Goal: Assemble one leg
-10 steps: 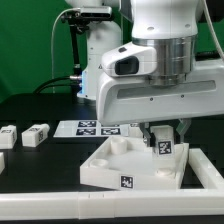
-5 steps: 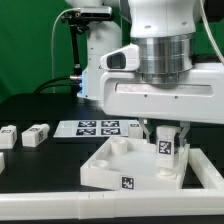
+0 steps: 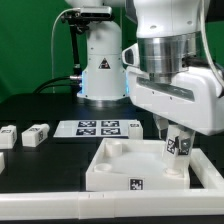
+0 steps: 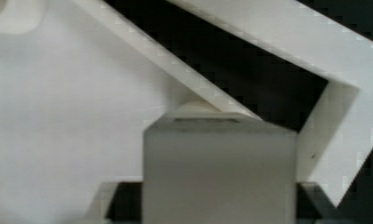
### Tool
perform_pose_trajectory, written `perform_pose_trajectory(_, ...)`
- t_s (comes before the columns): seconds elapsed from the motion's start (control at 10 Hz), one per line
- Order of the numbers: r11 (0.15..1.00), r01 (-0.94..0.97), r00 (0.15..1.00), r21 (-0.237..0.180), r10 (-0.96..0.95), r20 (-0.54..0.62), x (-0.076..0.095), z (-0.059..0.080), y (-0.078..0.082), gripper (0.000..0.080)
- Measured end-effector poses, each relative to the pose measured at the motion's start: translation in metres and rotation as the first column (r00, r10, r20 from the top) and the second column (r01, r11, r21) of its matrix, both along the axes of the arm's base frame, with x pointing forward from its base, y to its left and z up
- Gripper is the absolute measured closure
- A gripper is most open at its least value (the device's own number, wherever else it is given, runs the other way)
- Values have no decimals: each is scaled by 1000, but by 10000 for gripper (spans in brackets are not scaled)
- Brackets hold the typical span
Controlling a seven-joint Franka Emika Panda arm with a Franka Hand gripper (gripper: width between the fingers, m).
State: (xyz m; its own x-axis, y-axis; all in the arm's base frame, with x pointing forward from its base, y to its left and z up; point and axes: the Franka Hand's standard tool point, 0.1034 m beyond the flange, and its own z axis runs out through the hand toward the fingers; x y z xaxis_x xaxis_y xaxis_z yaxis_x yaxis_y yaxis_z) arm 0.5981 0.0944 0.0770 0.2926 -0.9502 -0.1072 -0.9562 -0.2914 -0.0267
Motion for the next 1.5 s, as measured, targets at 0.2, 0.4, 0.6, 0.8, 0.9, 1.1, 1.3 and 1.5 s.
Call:
perform_pose_trajectory(0.2, 1000, 3, 1000, 2, -3, -1, 0, 0, 1, 439)
perform_pose_trajectory(0.4, 999, -39, 999, 2, 39, 1, -2, -1, 4, 184)
perform_pose_trajectory(0.6, 977, -214, 977, -2, 214, 18, -2, -3, 3, 160)
perform_pose_trajectory(0.8, 861, -508, 860, -10, 508, 46, -4, -5, 3, 152)
perform_pose_trajectory(0.9, 792, -611, 790, -16, 611, 58, -4, -6, 2, 151)
perform_pose_trajectory(1.1, 637, -770, 634, -30, 770, 73, -4, -8, 0, 151)
perform_pose_trajectory(1.3, 487, -872, 482, -53, 872, 84, -3, -8, 0, 151)
perform_pose_trajectory(1.5, 488, -871, 483, -52, 871, 83, -3, -8, -1, 180)
